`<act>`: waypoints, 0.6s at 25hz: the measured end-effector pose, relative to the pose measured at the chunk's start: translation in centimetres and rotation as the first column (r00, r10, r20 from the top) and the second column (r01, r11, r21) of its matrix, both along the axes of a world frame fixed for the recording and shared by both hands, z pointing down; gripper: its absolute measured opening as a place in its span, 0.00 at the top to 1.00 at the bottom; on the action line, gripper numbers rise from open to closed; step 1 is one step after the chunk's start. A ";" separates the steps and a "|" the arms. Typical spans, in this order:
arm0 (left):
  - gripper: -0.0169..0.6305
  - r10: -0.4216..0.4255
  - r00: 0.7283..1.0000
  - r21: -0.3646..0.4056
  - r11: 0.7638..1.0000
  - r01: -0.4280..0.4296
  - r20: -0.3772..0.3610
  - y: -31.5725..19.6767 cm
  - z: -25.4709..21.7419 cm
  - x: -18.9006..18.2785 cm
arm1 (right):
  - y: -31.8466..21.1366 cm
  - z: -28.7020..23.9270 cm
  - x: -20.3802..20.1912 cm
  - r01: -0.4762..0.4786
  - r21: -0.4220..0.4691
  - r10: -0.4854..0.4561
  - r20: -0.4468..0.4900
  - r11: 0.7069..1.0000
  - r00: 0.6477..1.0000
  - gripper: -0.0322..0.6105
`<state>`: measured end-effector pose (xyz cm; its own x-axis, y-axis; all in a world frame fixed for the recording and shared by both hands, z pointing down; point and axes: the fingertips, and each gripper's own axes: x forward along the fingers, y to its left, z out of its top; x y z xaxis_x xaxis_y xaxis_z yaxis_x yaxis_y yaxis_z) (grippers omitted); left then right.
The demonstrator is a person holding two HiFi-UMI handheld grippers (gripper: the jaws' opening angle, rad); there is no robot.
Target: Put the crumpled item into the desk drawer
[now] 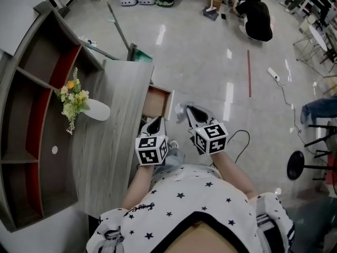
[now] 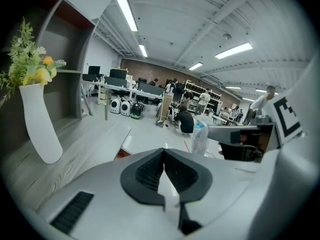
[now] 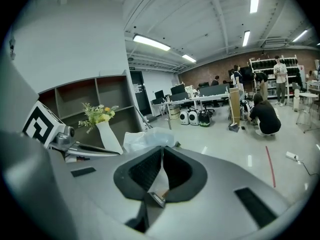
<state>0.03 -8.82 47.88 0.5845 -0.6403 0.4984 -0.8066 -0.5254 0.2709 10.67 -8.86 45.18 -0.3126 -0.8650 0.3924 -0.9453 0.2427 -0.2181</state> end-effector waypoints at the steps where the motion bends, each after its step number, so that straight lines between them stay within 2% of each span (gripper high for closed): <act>1: 0.95 0.001 1.000 -0.002 1.000 -0.001 0.001 -0.9 0.1 -0.1 | -1.0 0.1 -0.1 0.001 -0.001 -0.001 0.000 1.000 1.000 0.94; 15: 0.95 -0.048 0.999 -0.032 0.998 0.048 -0.003 -9.6 2.3 -3.4 | -10.6 4.7 -2.1 0.021 -0.074 -0.021 0.000 0.997 1.000 0.94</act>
